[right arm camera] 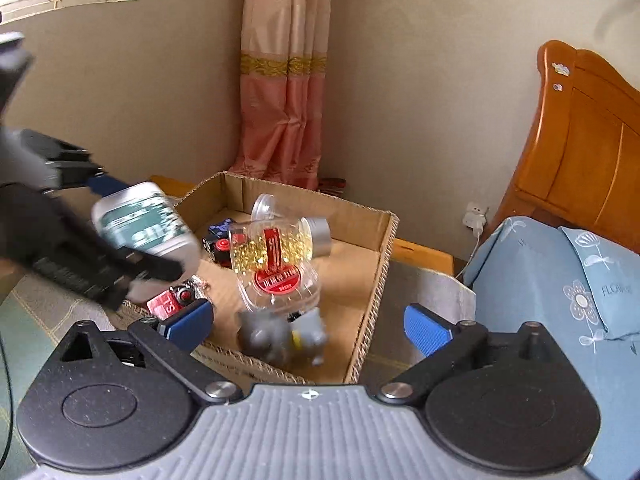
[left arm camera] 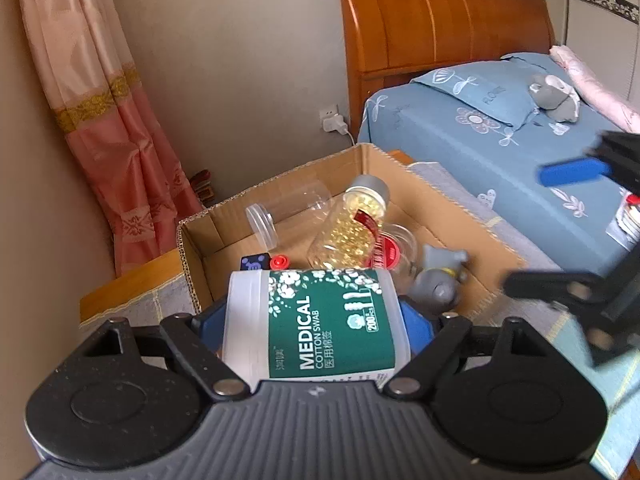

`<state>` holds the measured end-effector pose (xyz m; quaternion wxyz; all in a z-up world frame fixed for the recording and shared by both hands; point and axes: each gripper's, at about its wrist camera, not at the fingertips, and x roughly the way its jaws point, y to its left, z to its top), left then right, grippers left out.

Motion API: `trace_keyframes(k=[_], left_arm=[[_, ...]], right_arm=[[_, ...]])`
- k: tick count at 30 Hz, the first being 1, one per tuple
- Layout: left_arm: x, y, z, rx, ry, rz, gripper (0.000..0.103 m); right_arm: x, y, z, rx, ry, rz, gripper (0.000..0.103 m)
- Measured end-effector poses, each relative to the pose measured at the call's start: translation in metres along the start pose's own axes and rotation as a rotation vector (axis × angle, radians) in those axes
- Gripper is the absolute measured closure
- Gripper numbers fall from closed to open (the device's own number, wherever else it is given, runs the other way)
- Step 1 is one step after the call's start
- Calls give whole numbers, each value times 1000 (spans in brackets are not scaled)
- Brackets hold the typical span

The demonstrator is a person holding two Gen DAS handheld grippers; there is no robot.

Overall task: Organize rigid objects
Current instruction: 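Lower the swab tub into the box with the left gripper while the right drops the cat figurine in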

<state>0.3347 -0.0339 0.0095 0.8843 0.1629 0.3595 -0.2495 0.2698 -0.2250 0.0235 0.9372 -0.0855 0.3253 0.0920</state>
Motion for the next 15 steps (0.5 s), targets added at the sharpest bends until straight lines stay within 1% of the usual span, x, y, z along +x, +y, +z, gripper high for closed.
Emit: trace_keyframes(k=[1,2,3,5,8,10,15], left_arm=[[6,2,1,-7,7,12,8],[9,3,2,-17,12,35,6],[11,3,1,-22,18,52,6],[12,4,-3,-34,23,58,6],[6,5,-11,-45,27,35,6],[0,5,-15,-48,32,37,6],[-21,8,-24,-70,11,29,6]], right_arm=[[-2,0,-2,2,4,0,0],[-5,1,-5,3,7,0,0],[-7,2,-7,3,9,4,0],[-12,6,-12,-2,15,12,0],[-13,13,-16,-14,31,23,0],[-12,19,-20,-24,48,32,0],[-8,33,-33,-39,88,60,0]])
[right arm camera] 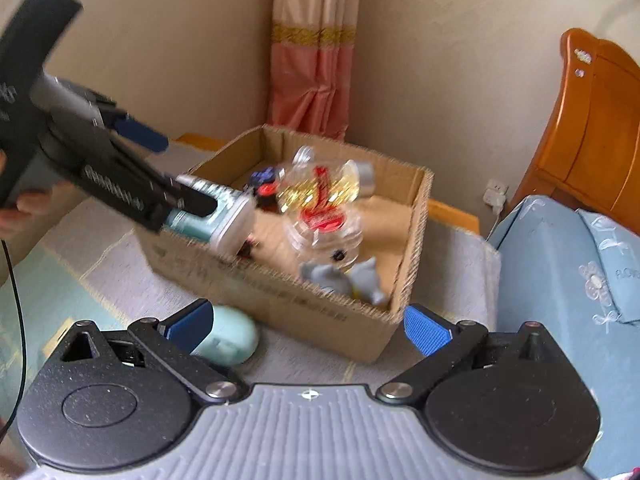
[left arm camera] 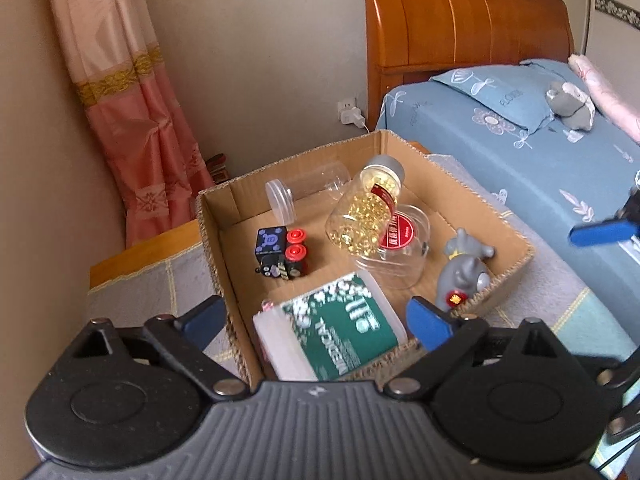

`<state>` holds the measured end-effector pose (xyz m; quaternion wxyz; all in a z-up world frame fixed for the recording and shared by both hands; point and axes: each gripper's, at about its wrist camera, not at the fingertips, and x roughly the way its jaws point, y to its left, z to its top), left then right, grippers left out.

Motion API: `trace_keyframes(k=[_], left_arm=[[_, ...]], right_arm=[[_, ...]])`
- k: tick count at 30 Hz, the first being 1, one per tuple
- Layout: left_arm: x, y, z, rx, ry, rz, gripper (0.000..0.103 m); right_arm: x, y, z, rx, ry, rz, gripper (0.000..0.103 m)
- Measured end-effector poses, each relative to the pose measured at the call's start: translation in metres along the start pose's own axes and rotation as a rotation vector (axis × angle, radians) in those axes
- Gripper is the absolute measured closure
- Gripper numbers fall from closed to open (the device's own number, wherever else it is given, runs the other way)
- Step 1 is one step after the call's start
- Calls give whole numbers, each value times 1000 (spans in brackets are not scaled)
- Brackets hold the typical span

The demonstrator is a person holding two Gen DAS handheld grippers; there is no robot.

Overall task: Organize rigid objects
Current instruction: 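Lower the swab tub into the box with the left gripper while the right drops the cat figurine in, then move the left gripper to the mint-green round case and close on it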

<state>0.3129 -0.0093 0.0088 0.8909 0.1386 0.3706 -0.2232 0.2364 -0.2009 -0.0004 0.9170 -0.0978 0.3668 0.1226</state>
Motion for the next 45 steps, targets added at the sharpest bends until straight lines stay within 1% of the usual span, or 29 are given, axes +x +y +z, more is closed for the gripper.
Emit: trace_keyframes(k=[4,10,13,17,21,24,26,27,34,37,45], left_arm=[[-16,3,-12,-37,-15,0,6],[-30,-2,-39,-68,11,11,6],[-36,-4,-50,-80,17,24,6],[-42,-4,-62,-105,15,24,6],[-44,-4,-73,-131,15,30,6],[-41,-4,-80,-150,23,24,6],[-38,-4,-83,-160,31,22,6],[-37,-4,-84,-163,35,22,6],[-21,-13,-84,-158,69,18,6],[-11,-21,-82,-153,81,14,6],[26,-47,-66,-169,119,-37,6]], right_arm=[[3,10,-12,18,25,24,0],[16,27,-36,70,75,71,0],[24,39,-47,83,96,71,0],[37,53,-60,93,117,61,0],[53,59,-65,138,113,32,0],[63,61,-65,158,121,13,0],[67,65,-66,140,112,-36,0],[67,65,-66,137,100,-41,0],[61,44,-75,203,65,-101,0],[58,38,-80,195,46,-97,0],[50,35,-87,151,9,-60,0]])
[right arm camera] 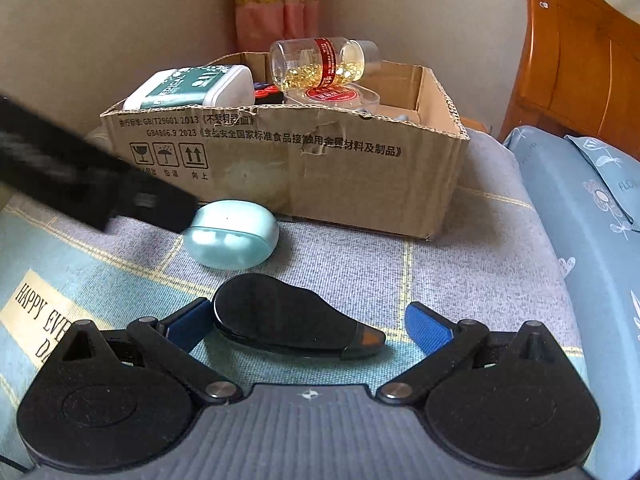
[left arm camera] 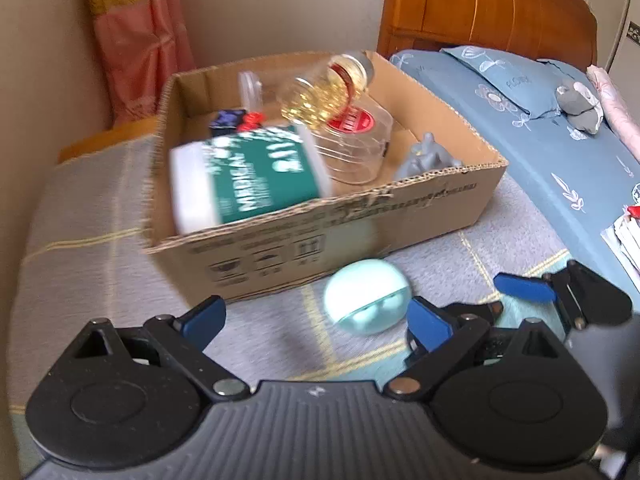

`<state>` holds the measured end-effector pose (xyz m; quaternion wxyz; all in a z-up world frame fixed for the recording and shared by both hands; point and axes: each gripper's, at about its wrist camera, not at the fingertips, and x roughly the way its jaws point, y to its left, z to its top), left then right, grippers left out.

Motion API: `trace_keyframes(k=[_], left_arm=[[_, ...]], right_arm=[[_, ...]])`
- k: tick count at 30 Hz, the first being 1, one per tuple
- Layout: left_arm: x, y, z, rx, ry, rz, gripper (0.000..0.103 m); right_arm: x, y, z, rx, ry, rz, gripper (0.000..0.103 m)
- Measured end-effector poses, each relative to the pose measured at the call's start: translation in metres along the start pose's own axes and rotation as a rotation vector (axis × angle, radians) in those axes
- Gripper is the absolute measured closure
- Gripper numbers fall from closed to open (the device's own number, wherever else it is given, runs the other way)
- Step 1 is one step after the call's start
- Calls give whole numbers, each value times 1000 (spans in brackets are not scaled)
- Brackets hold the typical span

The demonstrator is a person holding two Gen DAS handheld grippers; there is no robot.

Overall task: Organize rigid objects
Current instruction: 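Move the left gripper to the mint-green round case and close on it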

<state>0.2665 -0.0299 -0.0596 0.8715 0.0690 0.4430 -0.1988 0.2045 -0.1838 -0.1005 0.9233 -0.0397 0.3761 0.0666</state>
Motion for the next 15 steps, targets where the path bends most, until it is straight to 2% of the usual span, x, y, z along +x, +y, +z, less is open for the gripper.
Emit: trace_keyframes(k=[10,15], left_arm=[[48,-19,7,-65,62,14,6],[48,-26,-3,-19,47,83,4]], right_arm=[[-5,0,-3,-23,-9,26,0],[-9,2,-6,-25,-12,28,0]])
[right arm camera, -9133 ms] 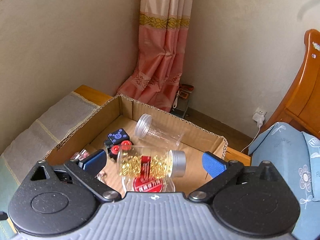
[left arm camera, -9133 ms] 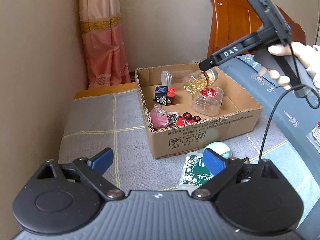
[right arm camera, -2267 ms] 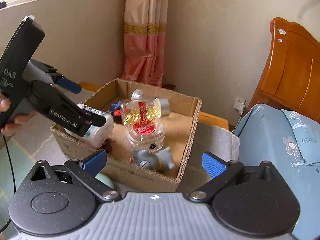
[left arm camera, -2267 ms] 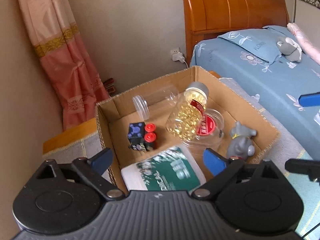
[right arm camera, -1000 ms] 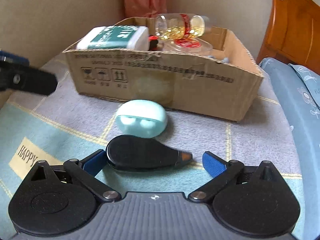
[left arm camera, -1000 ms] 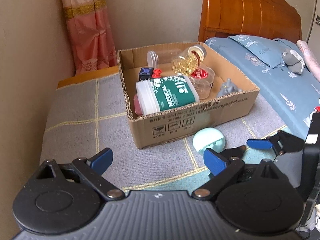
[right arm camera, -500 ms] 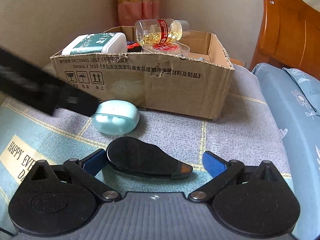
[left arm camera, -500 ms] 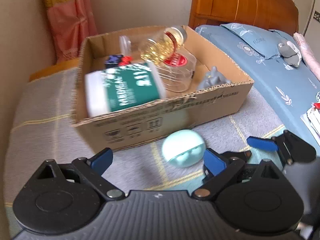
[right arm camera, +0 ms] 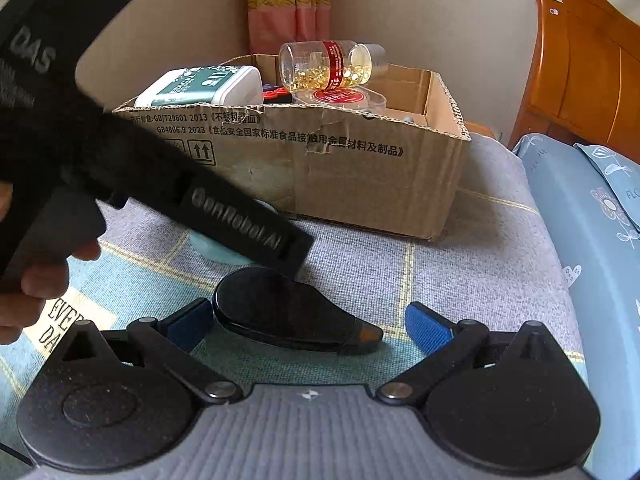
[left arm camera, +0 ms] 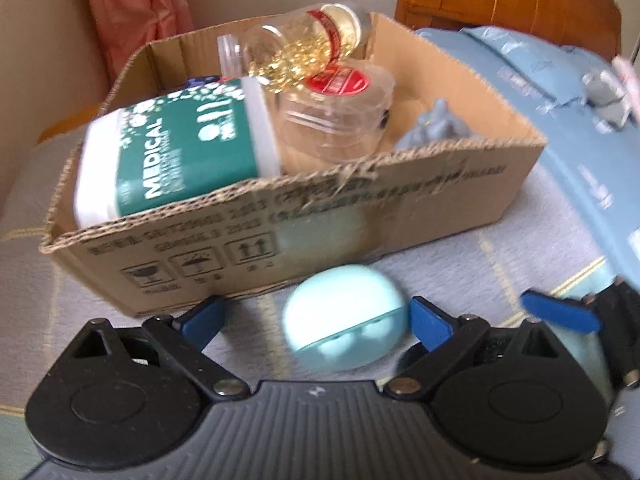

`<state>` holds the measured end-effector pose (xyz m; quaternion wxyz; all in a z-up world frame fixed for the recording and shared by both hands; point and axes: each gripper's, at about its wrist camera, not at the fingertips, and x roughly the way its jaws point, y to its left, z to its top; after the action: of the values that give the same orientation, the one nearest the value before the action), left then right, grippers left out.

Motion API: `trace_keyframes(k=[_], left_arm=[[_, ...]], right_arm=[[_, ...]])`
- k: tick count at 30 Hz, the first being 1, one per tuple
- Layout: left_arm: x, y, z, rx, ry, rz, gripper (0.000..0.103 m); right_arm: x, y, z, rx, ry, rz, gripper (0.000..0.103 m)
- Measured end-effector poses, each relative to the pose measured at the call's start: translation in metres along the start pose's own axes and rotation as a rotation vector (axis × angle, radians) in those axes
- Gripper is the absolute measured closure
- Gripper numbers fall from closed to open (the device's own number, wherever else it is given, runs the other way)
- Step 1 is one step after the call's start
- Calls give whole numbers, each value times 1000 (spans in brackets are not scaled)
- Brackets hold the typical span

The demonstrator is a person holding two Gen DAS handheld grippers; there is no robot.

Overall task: Organize rigid objects
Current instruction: 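Move the left gripper to the mint-green round case and close on it, then lift the mint-green case with the left gripper while the right grasps the black oval object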

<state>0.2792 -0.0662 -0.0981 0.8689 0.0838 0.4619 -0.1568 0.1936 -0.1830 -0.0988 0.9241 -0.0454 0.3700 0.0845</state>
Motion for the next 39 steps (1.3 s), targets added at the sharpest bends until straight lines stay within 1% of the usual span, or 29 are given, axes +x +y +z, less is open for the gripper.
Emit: trace_keyframes(k=[4,8,12,14,16,17,19,20,21,22,28,39], left_arm=[[-5,11,-9,-5,-19,16,4],[-12,24,-21,-2,-55,57,3],[-18,37,-29,-41,-67,73,4],[-20,37,-30,-50,-76,66,8],[-22,35,-28,-54,-85,53,19],[-22,34,-28,-54,-87,43,21],[-22,32,-26,-60,-89,31,30],[-21,29,-24,-61,-89,33,33],[-20,27,-21,-59,-89,30,39],[-21,25,-21,-57,-90,28,42],[-22,27,-24,-39,-94,24,42],[-31,55,-36,-24,-94,31,42]], right_arm=[[1,5,2,0,-1,-2,0],[1,6,2,0,1,-2,0],[3,6,1,2,1,-3,0],[3,6,2,3,2,-4,0],[3,7,2,4,3,-5,0],[10,-1,4,4,3,-4,0],[10,-1,4,4,3,-5,0],[10,-2,3,5,4,-5,0],[10,-2,3,6,5,-7,0],[10,-2,3,7,5,-8,0],[9,0,1,13,8,-15,0],[7,13,3,32,39,-33,0]])
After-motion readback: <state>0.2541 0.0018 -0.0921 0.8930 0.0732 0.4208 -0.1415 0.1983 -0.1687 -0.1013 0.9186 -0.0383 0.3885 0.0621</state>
